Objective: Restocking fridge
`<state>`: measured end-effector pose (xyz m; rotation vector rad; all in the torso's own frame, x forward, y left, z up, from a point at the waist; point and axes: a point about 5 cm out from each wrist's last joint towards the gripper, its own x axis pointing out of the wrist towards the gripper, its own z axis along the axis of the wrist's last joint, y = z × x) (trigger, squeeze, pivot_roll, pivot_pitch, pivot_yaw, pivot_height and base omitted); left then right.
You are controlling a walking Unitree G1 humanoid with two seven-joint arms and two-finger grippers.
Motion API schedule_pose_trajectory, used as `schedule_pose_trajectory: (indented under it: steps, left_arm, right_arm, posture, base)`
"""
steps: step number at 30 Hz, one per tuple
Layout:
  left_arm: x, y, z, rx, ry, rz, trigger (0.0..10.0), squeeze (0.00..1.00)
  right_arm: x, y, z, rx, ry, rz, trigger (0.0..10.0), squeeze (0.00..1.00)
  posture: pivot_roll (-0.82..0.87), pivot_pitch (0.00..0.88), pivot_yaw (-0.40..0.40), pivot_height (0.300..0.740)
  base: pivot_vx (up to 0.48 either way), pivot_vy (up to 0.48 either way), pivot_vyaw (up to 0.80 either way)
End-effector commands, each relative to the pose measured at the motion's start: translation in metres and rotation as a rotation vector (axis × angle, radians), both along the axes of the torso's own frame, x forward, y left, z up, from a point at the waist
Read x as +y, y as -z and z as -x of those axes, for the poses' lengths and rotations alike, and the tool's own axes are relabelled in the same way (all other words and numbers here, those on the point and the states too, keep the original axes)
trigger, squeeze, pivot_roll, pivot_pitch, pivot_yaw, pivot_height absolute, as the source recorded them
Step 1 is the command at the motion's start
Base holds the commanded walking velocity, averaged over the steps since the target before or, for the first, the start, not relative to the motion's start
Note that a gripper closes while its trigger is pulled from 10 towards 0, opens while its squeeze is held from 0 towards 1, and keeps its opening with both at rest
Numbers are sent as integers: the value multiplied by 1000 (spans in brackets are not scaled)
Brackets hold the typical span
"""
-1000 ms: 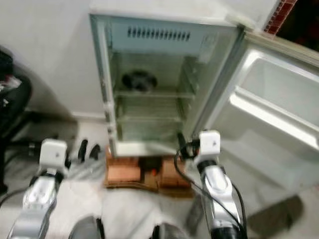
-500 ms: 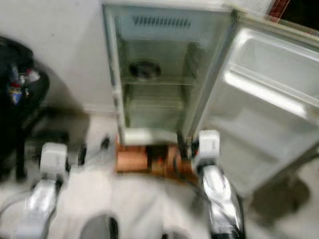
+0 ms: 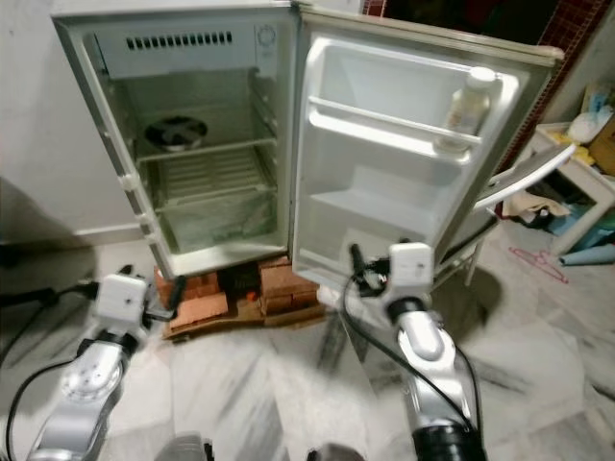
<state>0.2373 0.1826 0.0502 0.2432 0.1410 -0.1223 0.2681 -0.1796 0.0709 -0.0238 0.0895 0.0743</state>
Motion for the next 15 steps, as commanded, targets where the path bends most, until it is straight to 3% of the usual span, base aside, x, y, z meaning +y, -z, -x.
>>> schedule_pose_trajectory:
  steps: [1,12,15]
  left_arm:
    - [7,0,-1,6,-7,-24,10000,0]
    - [6,1,-2,12,13,-60,10000,0]
    - [5,2,-2,12,27,-56,10000,0]
  right_arm:
    - [6,-4,-4,-19,-8,-9,10000,0]
    - [7,-6,-9,-31,-22,-10,10000,0]
    - [10,-11,-13,-51,-66,-53,10000,0]
  posture:
    - [69,36,-43,740]
    - [74,38,-39,740]
    - [74,38,-39,740]
  base:
    - [0,-480,0]
    - [0,-468,0]
    - [251,-406,0]
